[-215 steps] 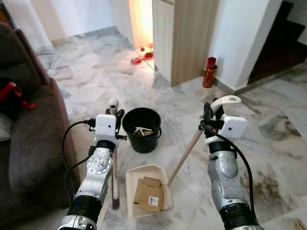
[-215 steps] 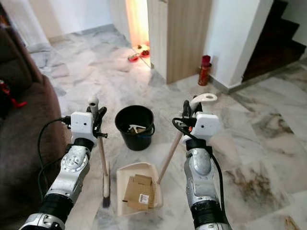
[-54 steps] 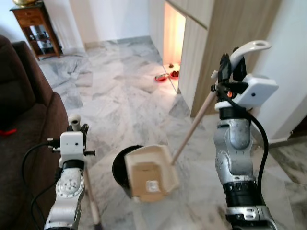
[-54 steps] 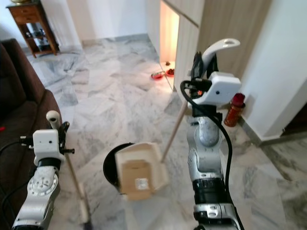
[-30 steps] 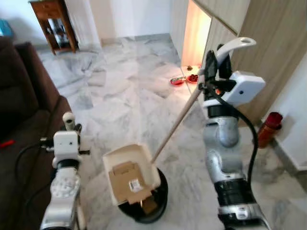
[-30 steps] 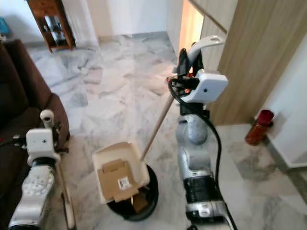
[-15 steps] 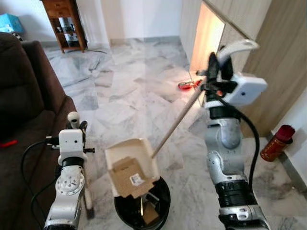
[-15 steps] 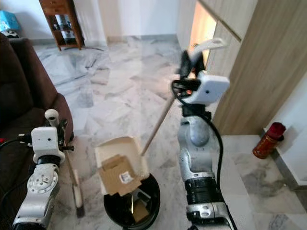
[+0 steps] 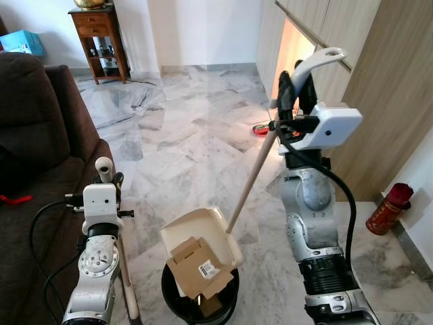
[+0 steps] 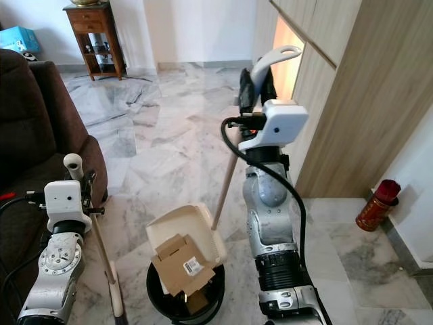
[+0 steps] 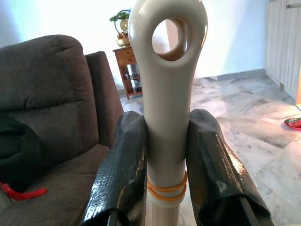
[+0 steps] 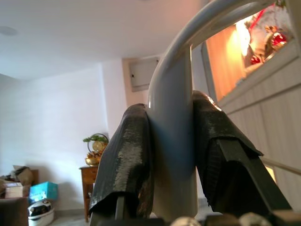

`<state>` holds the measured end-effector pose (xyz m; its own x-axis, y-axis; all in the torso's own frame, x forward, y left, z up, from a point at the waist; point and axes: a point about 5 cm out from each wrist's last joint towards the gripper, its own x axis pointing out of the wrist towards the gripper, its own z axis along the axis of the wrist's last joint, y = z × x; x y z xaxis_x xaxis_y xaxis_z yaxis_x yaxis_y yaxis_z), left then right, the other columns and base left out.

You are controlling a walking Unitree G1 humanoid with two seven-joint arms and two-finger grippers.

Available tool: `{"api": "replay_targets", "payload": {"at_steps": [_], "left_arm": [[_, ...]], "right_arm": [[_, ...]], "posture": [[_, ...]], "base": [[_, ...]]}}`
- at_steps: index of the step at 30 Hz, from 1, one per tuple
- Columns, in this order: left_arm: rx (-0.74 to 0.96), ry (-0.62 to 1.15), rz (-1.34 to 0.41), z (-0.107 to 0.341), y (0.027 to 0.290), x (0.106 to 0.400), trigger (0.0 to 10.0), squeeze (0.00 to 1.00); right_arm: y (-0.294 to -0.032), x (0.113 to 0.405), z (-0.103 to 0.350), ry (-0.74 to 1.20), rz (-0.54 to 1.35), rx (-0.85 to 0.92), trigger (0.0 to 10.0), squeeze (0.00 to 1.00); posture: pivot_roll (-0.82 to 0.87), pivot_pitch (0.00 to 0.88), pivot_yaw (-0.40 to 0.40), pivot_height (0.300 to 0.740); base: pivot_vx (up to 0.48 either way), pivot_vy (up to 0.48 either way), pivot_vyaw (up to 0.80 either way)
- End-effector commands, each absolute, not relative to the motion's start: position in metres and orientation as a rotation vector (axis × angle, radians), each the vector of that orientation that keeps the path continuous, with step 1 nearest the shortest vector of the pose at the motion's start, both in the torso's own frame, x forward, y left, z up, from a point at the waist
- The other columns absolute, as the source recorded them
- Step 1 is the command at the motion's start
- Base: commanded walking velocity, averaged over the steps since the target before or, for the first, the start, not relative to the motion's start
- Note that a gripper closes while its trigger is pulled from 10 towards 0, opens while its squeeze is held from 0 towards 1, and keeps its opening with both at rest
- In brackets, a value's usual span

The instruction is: Sweep floor

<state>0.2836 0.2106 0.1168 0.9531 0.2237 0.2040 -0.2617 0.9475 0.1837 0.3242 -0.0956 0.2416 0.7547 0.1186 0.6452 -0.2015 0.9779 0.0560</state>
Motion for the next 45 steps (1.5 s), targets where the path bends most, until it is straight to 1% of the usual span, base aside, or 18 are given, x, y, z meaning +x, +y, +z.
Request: {"api": "replay_targets", "payload": {"at_steps": [1,3,4,8,11,13,17,19,26,33,40,41,43,44,45], "left_arm": [[0.227,-0.251,0.238,0.13,0.209,0.285,10.0,0.0],[0.228,-0.253,0.235,0.13,0.208,0.285,10.0,0.0],[0.228,-0.253,0.235,0.13,0.208,0.285,10.0,0.0],[0.229,-0.255,0.228,0.13,0.207,0.286,10.0,0.0],[0.229,-0.255,0.228,0.13,0.207,0.286,10.0,0.0],[0.229,-0.258,0.226,0.131,0.207,0.286,10.0,0.0],[0.23,-0.26,0.224,0.131,0.207,0.286,10.0,0.0],[0.231,-0.263,0.219,0.132,0.206,0.287,10.0,0.0],[0.232,-0.268,0.214,0.132,0.205,0.287,10.0,0.0],[0.231,-0.272,0.209,0.132,0.204,0.287,10.0,0.0],[0.229,-0.276,0.207,0.133,0.203,0.288,10.0,0.0],[0.228,-0.277,0.206,0.133,0.203,0.289,10.0,0.0],[0.229,-0.277,0.204,0.133,0.202,0.289,10.0,0.0],[0.229,-0.278,0.204,0.133,0.202,0.289,10.0,0.0],[0.229,-0.278,0.204,0.133,0.202,0.289,10.0,0.0]], "right_arm": [[-0.076,0.309,0.261,-0.819,0.24,0.125,10.0,0.0],[-0.068,0.306,0.261,-0.835,0.266,0.101,10.0,0.0],[-0.068,0.306,0.261,-0.835,0.266,0.101,10.0,0.0],[-0.049,0.295,0.262,-0.87,0.327,0.061,10.0,0.0],[-0.049,0.295,0.262,-0.87,0.327,0.061,10.0,0.0],[-0.039,0.289,0.262,-0.887,0.375,0.039,10.0,0.0],[-0.031,0.282,0.262,-0.91,0.424,0.007,10.0,0.0],[-0.023,0.274,0.261,-0.946,0.464,-0.044,10.0,0.0],[-0.012,0.261,0.263,-1.009,0.471,-0.101,10.0,0.0],[-0.007,0.253,0.266,-1.05,0.456,-0.116,10.0,0.0],[0.004,0.245,0.268,-1.091,0.499,-0.153,10.0,0.0],[0.007,0.245,0.266,-1.068,0.524,-0.132,10.0,0.0],[0.006,0.247,0.263,-1.012,0.519,-0.037,10.0,0.0],[0.004,0.249,0.263,-1.0,0.509,-0.018,10.0,0.0],[0.004,0.249,0.264,-1.008,0.506,-0.038,10.0,0.0]], "posture": [[0.01,0.0,0.028,0.74],[0.01,0.0,0.029,0.74],[0.01,0.0,0.029,0.74],[0.01,0.0,0.03,0.74],[0.01,0.0,0.03,0.74],[0.01,0.0,0.03,0.74],[0.01,0.0,0.032,0.74],[0.01,0.0,0.034,0.74],[0.01,0.0,0.034,0.74],[0.01,0.0,0.034,0.74],[0.01,0.0,0.033,0.74],[0.01,0.0,0.033,0.74],[0.01,0.0,0.033,0.74],[0.01,0.0,0.032,0.74],[0.01,0.0,0.032,0.74]], "base": [[0.0,0.0,0.0],[0.0,0.0,0.0],[0.0,0.0,0.0],[0.0,0.0,0.0],[0.0,0.0,0.0],[0.0,0.0,0.0],[0.0,0.0,0.0],[0.0,0.0,0.0],[0.0,0.0,0.0],[0.0,0.0,0.0],[0.0,0.0,0.0],[0.0,0.0,0.0],[0.0,0.0,0.0],[0.0,0.0,0.0],[0.0,0.0,0.0]]}}
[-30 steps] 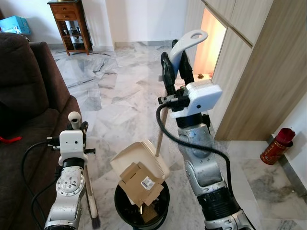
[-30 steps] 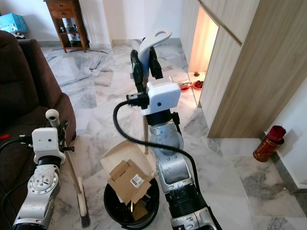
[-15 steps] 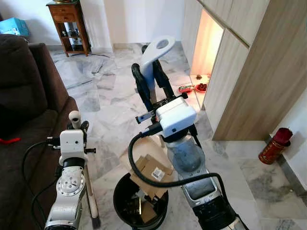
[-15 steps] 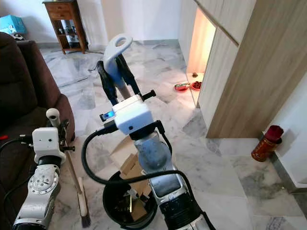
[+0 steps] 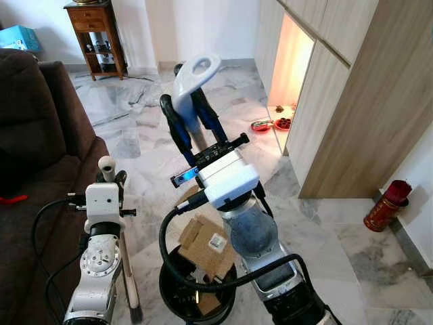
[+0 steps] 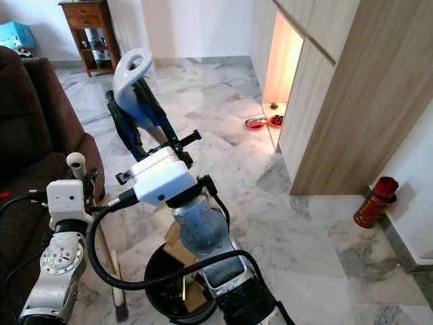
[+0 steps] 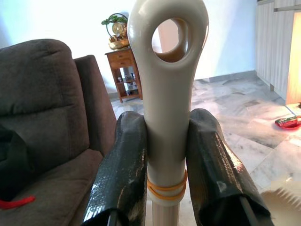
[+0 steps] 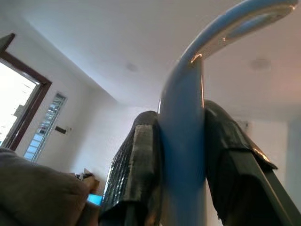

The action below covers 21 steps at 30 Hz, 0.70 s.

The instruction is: Sweep floor

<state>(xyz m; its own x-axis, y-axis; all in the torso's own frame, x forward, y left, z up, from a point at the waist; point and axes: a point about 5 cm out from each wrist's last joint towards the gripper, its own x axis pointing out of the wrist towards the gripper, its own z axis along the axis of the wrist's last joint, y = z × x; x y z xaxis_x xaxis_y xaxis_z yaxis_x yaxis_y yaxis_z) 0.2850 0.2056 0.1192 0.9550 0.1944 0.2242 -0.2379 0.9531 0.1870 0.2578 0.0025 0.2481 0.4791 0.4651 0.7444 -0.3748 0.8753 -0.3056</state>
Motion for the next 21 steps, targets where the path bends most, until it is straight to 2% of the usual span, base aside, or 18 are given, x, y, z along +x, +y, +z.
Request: {"api": "replay_targets", "payload": {"at_steps": [1,17,21], "left_arm": [[0.23,-0.278,0.204,0.133,0.202,0.289,10.0,0.0],[0.227,-0.277,0.198,0.132,0.201,0.289,10.0,0.0],[0.23,-0.271,0.201,0.131,0.201,0.289,10.0,0.0]], "right_arm": [[0.004,0.249,0.264,-1.01,0.506,-0.044,10.0,0.0],[-0.011,0.259,0.262,-1.028,0.421,-0.148,10.0,0.0],[-0.022,0.269,0.258,-1.004,0.373,-0.208,10.0,0.0]], "posture": [[0.01,0.0,0.032,0.74],[0.01,0.0,0.03,0.74],[0.01,0.0,0.029,0.74]], "base": [[0.0,0.0,0.0],[0.0,0.0,0.0],[0.0,0.0,0.0]]}}
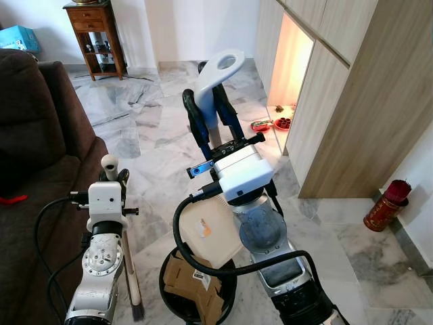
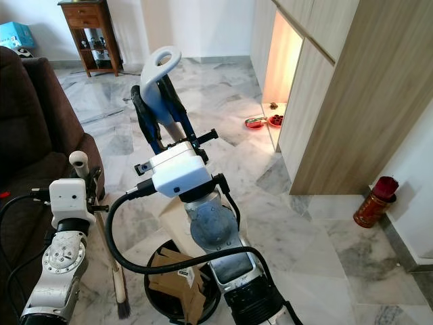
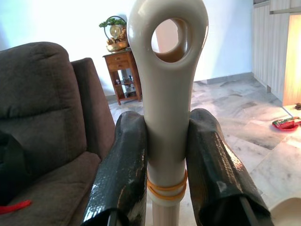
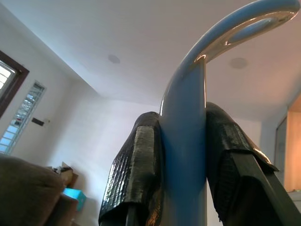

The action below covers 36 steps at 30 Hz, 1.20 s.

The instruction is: Sweep floor

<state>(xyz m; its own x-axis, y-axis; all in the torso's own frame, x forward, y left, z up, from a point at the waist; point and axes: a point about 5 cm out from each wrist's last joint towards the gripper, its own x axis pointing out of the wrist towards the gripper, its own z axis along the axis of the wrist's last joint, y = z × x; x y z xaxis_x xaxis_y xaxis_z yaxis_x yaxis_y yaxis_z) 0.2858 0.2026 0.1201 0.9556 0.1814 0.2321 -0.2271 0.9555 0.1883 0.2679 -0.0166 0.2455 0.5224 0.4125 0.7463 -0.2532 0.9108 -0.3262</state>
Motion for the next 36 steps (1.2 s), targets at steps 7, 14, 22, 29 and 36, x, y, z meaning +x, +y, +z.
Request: {"api": "replay_targets", "payload": {"at_steps": [7,14,22,29,36], "left_arm": [[0.232,-0.267,0.206,0.13,0.201,0.288,10.0,0.0],[0.232,-0.264,0.205,0.129,0.201,0.288,10.0,0.0],[0.224,-0.238,0.161,0.125,0.2,0.287,10.0,0.0],[0.231,-0.231,0.164,0.123,0.204,0.284,10.0,0.0],[0.225,-0.222,0.131,0.12,0.2,0.284,10.0,0.0]], "right_arm": [[-0.041,0.281,0.251,-0.972,0.308,-0.29,10.0,0.0],[-0.077,0.3,0.248,-0.917,0.153,-0.426,10.0,0.0],[-0.13,0.311,0.217,-0.759,0.006,-0.534,10.0,0.0],[-0.162,0.312,0.182,-0.577,-0.084,-0.446,10.0,0.0],[-0.179,0.312,0.172,-0.524,-0.147,-0.403,10.0,0.0]], "posture": [[0.01,0.0,0.026,0.74],[0.01,0.0,0.023,0.74],[0.0,0.0,0.024,0.74],[0.0,0.0,0.023,0.74],[0.0,0.0,0.029,0.74]], "base": [[0.0,0.0,0.0],[0.0,0.0,0.0],[0.0,0.0,0.0],[0.0,0.0,0.0],[0.0,0.0,0.0]]}}
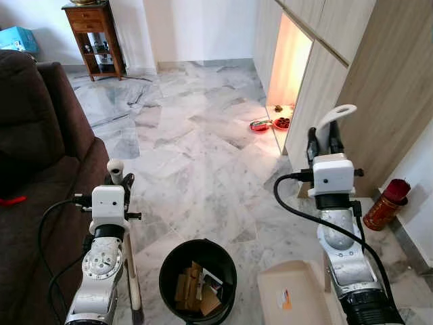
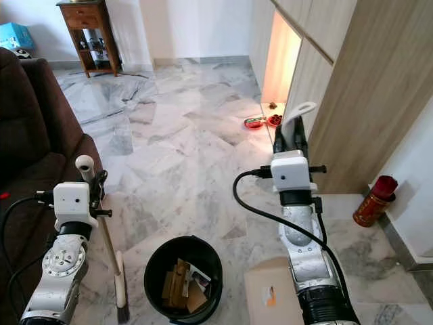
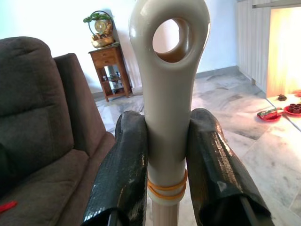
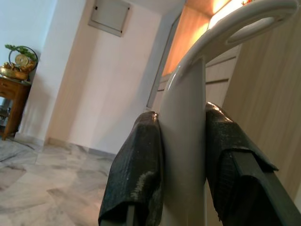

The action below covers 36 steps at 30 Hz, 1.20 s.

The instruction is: Sweep floor

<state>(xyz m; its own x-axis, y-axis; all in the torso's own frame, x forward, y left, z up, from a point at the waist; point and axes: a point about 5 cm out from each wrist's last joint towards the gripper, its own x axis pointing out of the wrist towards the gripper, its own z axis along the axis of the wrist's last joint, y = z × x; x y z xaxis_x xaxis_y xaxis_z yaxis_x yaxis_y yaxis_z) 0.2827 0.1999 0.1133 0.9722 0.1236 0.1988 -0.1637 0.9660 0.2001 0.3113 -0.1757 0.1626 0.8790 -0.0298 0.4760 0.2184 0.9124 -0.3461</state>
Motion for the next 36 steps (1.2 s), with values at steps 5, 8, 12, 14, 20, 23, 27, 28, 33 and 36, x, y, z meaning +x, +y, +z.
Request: {"api": "replay_targets", "payload": {"at_steps": [5,8,12,14,20,23,27,28,33,36], "left_arm": [[0.218,-0.217,0.111,0.119,0.197,0.284,10.0,0.0],[0.217,-0.216,0.11,0.119,0.197,0.284,10.0,0.0],[0.213,-0.214,0.106,0.118,0.197,0.283,10.0,0.0],[0.211,-0.214,0.103,0.117,0.196,0.283,10.0,0.0],[0.207,-0.217,0.096,0.117,0.194,0.282,10.0,0.0],[0.206,-0.217,0.098,0.118,0.194,0.282,10.0,0.0],[0.205,-0.217,0.1,0.118,0.195,0.282,10.0,0.0],[0.205,-0.217,0.1,0.117,0.195,0.282,10.0,0.0],[0.204,-0.217,0.099,0.118,0.195,0.283,10.0,0.0],[0.205,-0.22,0.1,0.119,0.195,0.284,10.0,0.0]], "right_arm": [[-0.185,0.312,0.166,-0.498,-0.158,-0.371,10.0,0.0],[-0.186,0.312,0.165,-0.495,-0.155,-0.366,10.0,0.0],[-0.187,0.311,0.162,-0.485,-0.148,-0.354,10.0,0.0],[-0.186,0.311,0.161,-0.48,-0.148,-0.35,10.0,0.0],[-0.185,0.31,0.159,-0.473,-0.138,-0.339,10.0,0.0],[-0.184,0.31,0.157,-0.466,-0.127,-0.34,10.0,0.0],[-0.184,0.31,0.156,-0.461,-0.126,-0.336,10.0,0.0],[-0.184,0.31,0.156,-0.459,-0.126,-0.335,10.0,0.0],[-0.185,0.311,0.156,-0.455,-0.126,-0.332,10.0,0.0],[-0.185,0.311,0.155,-0.451,-0.126,-0.332,10.0,0.0]], "posture": [[-0.01,0.0,0.03,0.74],[0.0,0.0,0.028,0.74],[-0.01,0.0,0.025,0.74],[-0.01,0.0,0.024,0.74],[0.0,0.0,0.021,0.74],[0.0,0.0,0.02,0.74],[0.0,0.0,0.019,0.74],[0.0,0.0,0.02,0.74],[0.0,0.0,0.022,0.74],[0.0,0.0,0.022,0.74]], "base": [[0.0,0.0,0.0],[0.0,0.0,0.0],[-0.296,0.0,0.0],[-0.311,0.0,0.0],[-0.321,0.0,0.0],[-0.331,0.0,0.0],[-0.328,0.0,0.0],[-0.326,0.0,0.0],[-0.328,0.0,0.0],[-0.329,0.0,0.0]]}}
